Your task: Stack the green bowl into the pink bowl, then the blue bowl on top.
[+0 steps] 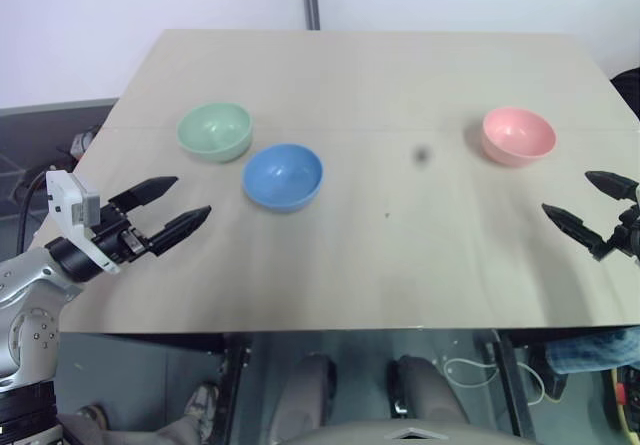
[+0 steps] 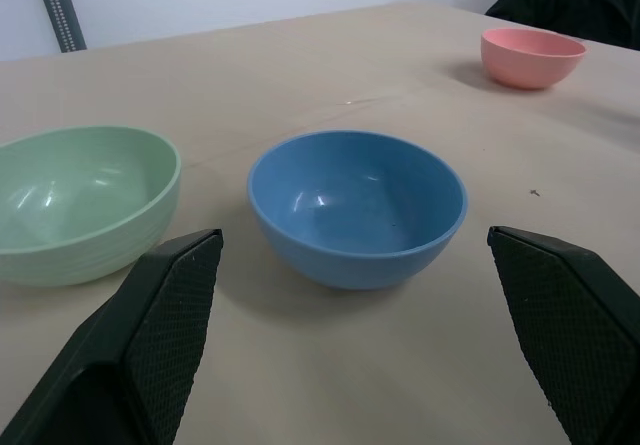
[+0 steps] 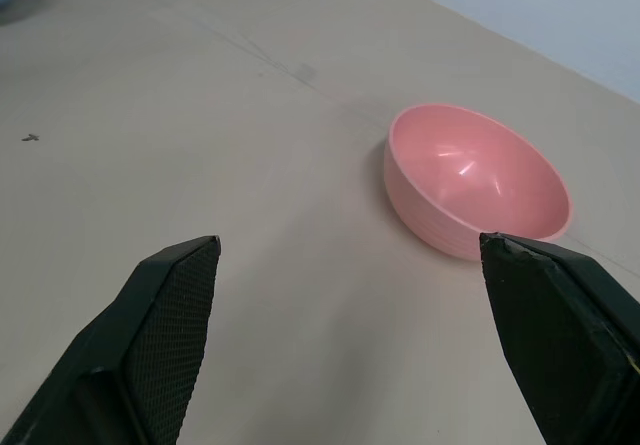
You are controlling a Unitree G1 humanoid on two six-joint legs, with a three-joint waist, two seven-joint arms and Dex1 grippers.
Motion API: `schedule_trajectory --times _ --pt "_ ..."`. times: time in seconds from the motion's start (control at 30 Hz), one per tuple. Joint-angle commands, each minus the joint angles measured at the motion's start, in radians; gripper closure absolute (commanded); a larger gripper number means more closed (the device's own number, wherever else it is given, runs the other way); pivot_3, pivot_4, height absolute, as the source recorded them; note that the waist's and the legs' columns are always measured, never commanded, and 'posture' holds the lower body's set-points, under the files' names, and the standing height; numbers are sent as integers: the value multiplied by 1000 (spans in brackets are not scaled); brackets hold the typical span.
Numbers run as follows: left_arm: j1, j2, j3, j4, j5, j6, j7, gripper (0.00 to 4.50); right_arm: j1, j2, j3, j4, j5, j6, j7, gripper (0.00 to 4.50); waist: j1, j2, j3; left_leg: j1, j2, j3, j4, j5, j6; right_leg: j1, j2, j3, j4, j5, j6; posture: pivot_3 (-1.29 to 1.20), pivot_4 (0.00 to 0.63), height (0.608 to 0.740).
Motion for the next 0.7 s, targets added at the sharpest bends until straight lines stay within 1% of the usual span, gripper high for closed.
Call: schedule_trajectory --times 0.03,0.23,0.3,0.37,0.43,0.53,0.63,0.7 --pt "-5 21 24 -36 -6 3 1 27 -22 -1 -8 -40 13 6 -8 0 0 0 0 0 0 0 0 0 0 0 0 0 0 0 0 0 150 740" --pt "-20 21 -2 -68 2 8 -5 27 -46 10 28 -45 3 15 -18 0 0 0 0 0 0 0 0 0 0 0 0 0 0 0 0 0 150 740" --pt "-26 18 -18 -88 2 9 -9 27 -75 11 63 -17 -22 11 -29 0 0 0 0 0 0 0 0 0 0 0 0 0 0 0 0 0 150 740" --pt "-32 13 -46 -117 1 4 -25 27 -126 12 126 33 -74 19 -61 0 -2 0 0 0 0 0 0 0 0 0 0 0 0 0 0 0 150 740" --pt "-42 0 -73 -152 -33 2 -62 27 -223 24 219 122 -175 2 -126 0 -3 0 0 0 0 0 0 0 0 0 0 0 0 0 0 0 150 740" --pt "-63 -16 -98 -185 -92 21 -101 27 -382 46 332 282 -257 -36 -130 0 -6 0 0 1 0 1 0 0 0 -1 0 1 1 0 0 0 150 740" --pt "-83 -31 -115 -196 -134 31 -135 27 -612 79 433 562 -358 -107 -140 0 -10 2 1 0 0 2 0 0 0 -2 1 2 1 0 0 0 150 740" --pt "-90 -31 -125 -200 -122 18 -146 27 -739 100 479 743 -408 -164 -139 0 -13 2 2 -2 0 3 0 0 0 -5 1 2 2 0 0 0 150 740"
